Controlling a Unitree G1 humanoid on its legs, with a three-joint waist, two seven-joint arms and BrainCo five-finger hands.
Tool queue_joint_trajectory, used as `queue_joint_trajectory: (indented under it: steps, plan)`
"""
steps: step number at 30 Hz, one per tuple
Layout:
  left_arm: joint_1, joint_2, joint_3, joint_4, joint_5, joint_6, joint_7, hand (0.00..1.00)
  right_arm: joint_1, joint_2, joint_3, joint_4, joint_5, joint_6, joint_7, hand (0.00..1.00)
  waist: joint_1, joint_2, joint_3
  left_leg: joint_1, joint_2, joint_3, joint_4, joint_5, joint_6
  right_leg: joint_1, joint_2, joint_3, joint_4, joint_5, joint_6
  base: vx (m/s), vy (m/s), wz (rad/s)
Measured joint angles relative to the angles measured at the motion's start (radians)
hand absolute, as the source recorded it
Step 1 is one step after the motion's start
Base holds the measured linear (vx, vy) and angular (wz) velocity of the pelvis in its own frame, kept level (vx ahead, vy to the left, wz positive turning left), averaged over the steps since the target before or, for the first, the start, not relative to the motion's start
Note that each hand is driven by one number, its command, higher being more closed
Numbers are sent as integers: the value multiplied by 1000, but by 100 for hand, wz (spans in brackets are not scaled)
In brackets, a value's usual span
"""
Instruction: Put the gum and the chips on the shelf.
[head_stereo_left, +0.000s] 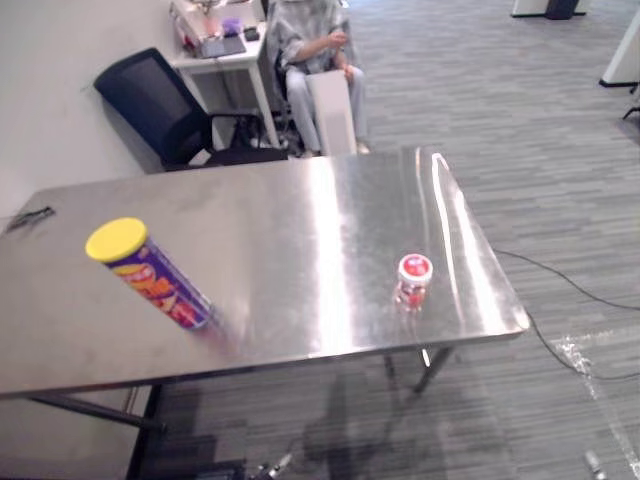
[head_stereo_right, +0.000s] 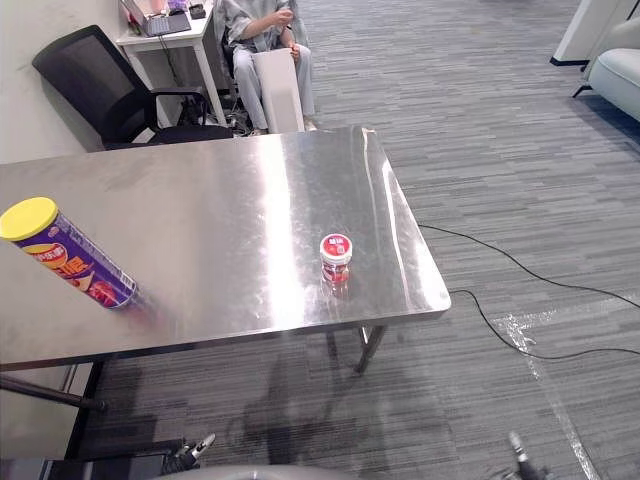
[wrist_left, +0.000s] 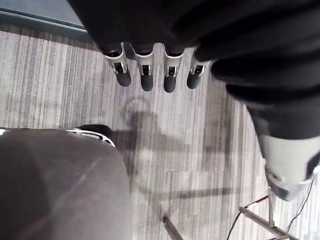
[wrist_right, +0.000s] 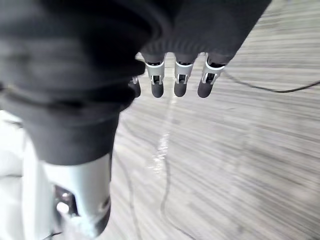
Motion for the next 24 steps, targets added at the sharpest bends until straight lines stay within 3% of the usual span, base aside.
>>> queue_joint_trajectory:
  steps: [4, 6, 9, 13, 16, 21, 24]
  plan:
    - [24, -6, -3, -30, -17, -7, 2, 0, 28, -26, 163, -496, -58, -43, -85, 0, -1, 0, 6, -14, -6, 30, -42, 37, -4, -36, -2, -3, -33, -16, 0, -157, -104, -29]
    - [31, 3, -8, -47, -17, -19, 1, 0, 40, -26, 197, -667, -123, -59, -94, 0, 0, -19, 10, -16, -21, 34, -68, 64, -8, -52, -16, -12, -32, -66, 11, -152, -124, -4]
    - [50, 1, -21, -49, -18, -25, -3, 0, 89, -26, 269, -866, -208, -73, -103, 0, -1, -10, 10, -14, -3, 19, -72, 78, -20, -50, 6, -29, -23, -74, 4, -132, -122, 7]
    - [73, 11, -25, -54, -18, -28, -16, 0, 178, -39, 486, -1150, -280, -110, 5, 0, -1, -26, 3, -18, 11, 15, -71, 81, -26, -50, 20, -35, -25, -72, 6, -28, -63, 1]
    - [77, 33, -52, -72, -16, -30, -23, 0, 175, -88, 593, -1191, -285, -132, 105, 0, 3, -45, -5, -22, 5, 6, -67, 82, -25, -47, 15, -37, -25, -65, 9, 43, -4, 8]
    - [85, 50, -52, -70, -16, -36, -21, 0, 153, -113, 655, -1186, -272, -132, 145, 0, 9, -72, -16, -33, 1, -4, -66, 82, -24, -46, 12, -49, -28, -56, 14, 59, 2, 9]
    - [85, 51, -60, -70, -16, -36, -20, 0, 121, -126, 707, -1177, -264, -132, 149, 0, 10, -72, -17, -33, 1, -5, -66, 82, -24, -45, 12, -51, -28, -53, 15, 13, -2, 0]
